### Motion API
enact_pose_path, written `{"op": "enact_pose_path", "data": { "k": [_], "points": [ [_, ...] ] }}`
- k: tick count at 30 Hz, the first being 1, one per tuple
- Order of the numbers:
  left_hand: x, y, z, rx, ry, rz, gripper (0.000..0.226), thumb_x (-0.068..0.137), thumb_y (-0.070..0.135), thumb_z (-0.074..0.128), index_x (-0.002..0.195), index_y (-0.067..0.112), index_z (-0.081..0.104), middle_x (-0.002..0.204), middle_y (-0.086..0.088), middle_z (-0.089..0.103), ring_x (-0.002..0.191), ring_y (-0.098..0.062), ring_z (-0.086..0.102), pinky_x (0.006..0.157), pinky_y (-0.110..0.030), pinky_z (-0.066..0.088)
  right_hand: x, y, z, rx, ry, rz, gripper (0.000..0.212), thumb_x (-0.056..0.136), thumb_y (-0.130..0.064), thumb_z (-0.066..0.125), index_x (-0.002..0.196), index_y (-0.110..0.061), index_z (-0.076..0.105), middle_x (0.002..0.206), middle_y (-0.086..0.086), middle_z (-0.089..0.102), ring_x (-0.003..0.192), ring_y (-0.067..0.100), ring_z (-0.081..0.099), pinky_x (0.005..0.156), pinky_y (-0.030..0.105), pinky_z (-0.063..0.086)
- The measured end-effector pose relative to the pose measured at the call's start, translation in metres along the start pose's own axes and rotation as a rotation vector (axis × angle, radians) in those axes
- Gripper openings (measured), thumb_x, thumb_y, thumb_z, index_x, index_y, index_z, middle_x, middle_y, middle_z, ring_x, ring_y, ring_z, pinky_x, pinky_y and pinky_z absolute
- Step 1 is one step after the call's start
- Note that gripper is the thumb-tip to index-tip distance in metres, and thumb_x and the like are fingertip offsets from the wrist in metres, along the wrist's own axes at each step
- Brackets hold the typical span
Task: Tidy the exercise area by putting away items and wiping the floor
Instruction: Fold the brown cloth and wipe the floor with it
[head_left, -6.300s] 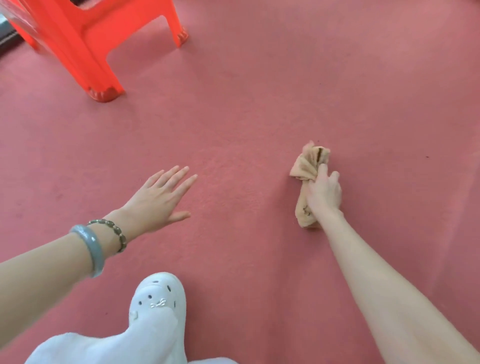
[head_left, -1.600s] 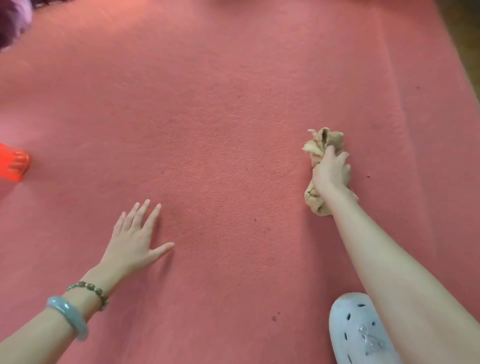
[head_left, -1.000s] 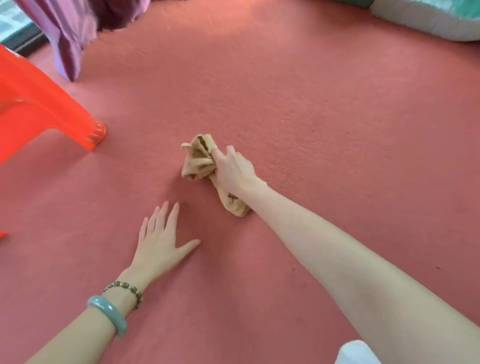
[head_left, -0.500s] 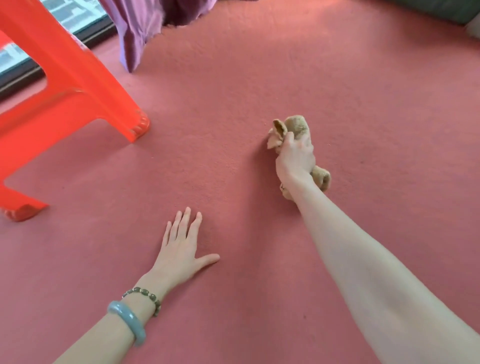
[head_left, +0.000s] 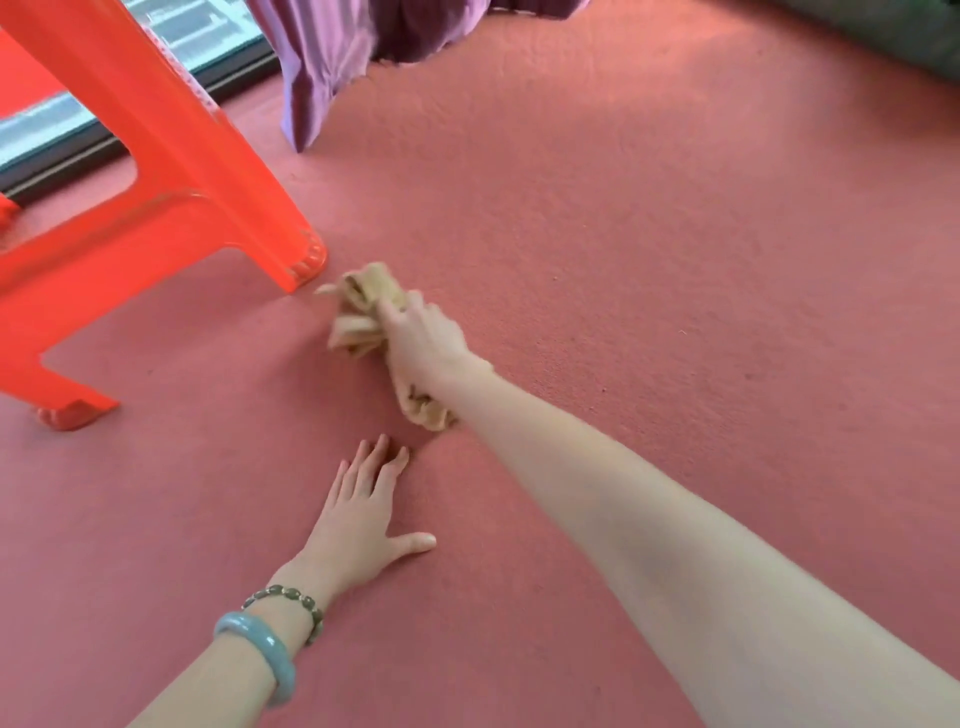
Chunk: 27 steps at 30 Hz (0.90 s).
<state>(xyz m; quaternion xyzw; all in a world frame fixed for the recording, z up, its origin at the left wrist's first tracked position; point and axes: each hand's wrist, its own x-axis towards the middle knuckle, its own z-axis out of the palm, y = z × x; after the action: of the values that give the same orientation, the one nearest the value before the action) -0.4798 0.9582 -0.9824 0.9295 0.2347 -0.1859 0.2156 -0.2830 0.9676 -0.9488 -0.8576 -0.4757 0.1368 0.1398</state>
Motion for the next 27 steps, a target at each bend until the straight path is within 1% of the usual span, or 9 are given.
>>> {"op": "enact_pose_path", "data": {
  "k": [3, 5, 7, 10, 16, 18, 21, 25, 27],
  "points": [
    [0.000, 0.003, -0.003, 0.019, -0.010, -0.013, 0.104, 0.076, 0.065, 0.059, 0.150, 0.022, -0.001, 0.158, -0.003, -0.014, 0.141, -0.015, -0.021, 0.112, -0.030, -0.014, -0.017, 0.077, -0.029, 0.120, 0.113, 0.265, 0.053, 0.095, -0.009, 0.035, 0.145, -0.018, 0.021, 0.115, 0.017, 0.050, 0.098, 0.040, 0.059, 0.074, 0.043, 0.046],
    [-0.001, 0.004, -0.004, 0.019, -0.022, -0.030, 0.104, 0.076, 0.064, 0.060, 0.150, 0.022, 0.000, 0.158, -0.003, -0.014, 0.144, -0.018, -0.018, 0.113, -0.030, -0.013, -0.042, 0.128, -0.047, 0.104, 0.136, 0.401, 0.063, 0.095, -0.016, 0.040, 0.150, -0.020, 0.008, 0.119, 0.021, 0.049, 0.102, 0.043, 0.058, 0.080, 0.046, 0.046],
    [-0.002, 0.005, -0.005, 0.016, -0.024, -0.035, 0.104, 0.076, 0.063, 0.061, 0.151, 0.022, 0.002, 0.158, -0.003, -0.013, 0.144, -0.018, -0.016, 0.113, -0.030, -0.012, -0.073, 0.176, -0.065, 0.092, 0.157, 0.523, 0.068, 0.095, -0.024, 0.042, 0.151, -0.022, 0.003, 0.121, 0.024, 0.046, 0.107, 0.046, 0.054, 0.086, 0.048, 0.043],
    [-0.003, 0.006, -0.006, 0.030, -0.031, -0.052, 0.105, 0.074, 0.063, 0.063, 0.151, 0.021, 0.005, 0.159, -0.004, -0.011, 0.145, -0.018, -0.014, 0.115, -0.031, -0.009, -0.120, 0.234, -0.088, 0.059, 0.168, 0.691, 0.062, 0.096, -0.026, 0.038, 0.150, -0.023, 0.007, 0.122, 0.027, 0.043, 0.107, 0.049, 0.050, 0.087, 0.050, 0.041],
    [0.005, 0.026, -0.020, 0.220, -0.170, -0.163, 0.106, 0.076, 0.064, 0.060, 0.150, 0.015, 0.003, 0.159, -0.010, -0.007, 0.147, -0.024, -0.005, 0.119, -0.036, 0.002, -0.180, 0.288, -0.121, 0.075, 0.243, 0.986, 0.039, 0.097, -0.017, 0.037, 0.135, -0.006, 0.034, 0.124, 0.027, 0.041, 0.113, 0.048, 0.046, 0.093, 0.051, 0.037],
    [0.009, 0.042, -0.026, 0.323, -0.168, -0.194, 0.100, 0.080, 0.067, 0.054, 0.149, 0.011, 0.008, 0.158, -0.012, 0.002, 0.147, -0.025, 0.002, 0.119, -0.038, 0.005, -0.176, 0.283, -0.120, 0.094, 0.240, 0.967, 0.032, 0.096, -0.013, 0.034, 0.127, -0.005, 0.038, 0.123, 0.026, 0.041, 0.111, 0.047, 0.047, 0.090, 0.049, 0.039],
    [0.021, 0.071, -0.036, 0.321, -0.083, -0.160, 0.097, 0.081, 0.069, 0.047, 0.149, 0.012, 0.009, 0.158, -0.011, 0.008, 0.146, -0.025, 0.003, 0.119, -0.039, 0.007, -0.157, 0.247, -0.104, 0.093, 0.162, 0.723, 0.031, 0.094, -0.013, 0.040, 0.124, -0.008, 0.042, 0.120, 0.023, 0.044, 0.106, 0.044, 0.051, 0.081, 0.044, 0.042],
    [0.051, 0.119, -0.048, 0.332, 0.026, 0.070, 0.094, 0.083, 0.066, 0.047, 0.150, 0.013, 0.008, 0.158, -0.012, 0.006, 0.147, -0.025, 0.001, 0.119, -0.038, 0.006, -0.146, 0.184, -0.077, 0.014, 0.005, 0.385, 0.025, 0.094, -0.007, 0.038, 0.118, -0.009, 0.045, 0.114, 0.019, 0.045, 0.097, 0.037, 0.054, 0.067, 0.040, 0.041],
    [0.067, 0.141, -0.061, 0.400, 0.050, 0.167, 0.093, 0.084, 0.066, 0.046, 0.150, 0.014, 0.007, 0.158, -0.011, 0.005, 0.146, -0.025, 0.000, 0.119, -0.038, 0.007, -0.146, 0.182, -0.074, -0.039, -0.017, 0.328, 0.027, 0.093, -0.006, 0.040, 0.119, -0.011, 0.044, 0.113, 0.017, 0.045, 0.096, 0.035, 0.052, 0.063, 0.038, 0.036]
  ]
}}
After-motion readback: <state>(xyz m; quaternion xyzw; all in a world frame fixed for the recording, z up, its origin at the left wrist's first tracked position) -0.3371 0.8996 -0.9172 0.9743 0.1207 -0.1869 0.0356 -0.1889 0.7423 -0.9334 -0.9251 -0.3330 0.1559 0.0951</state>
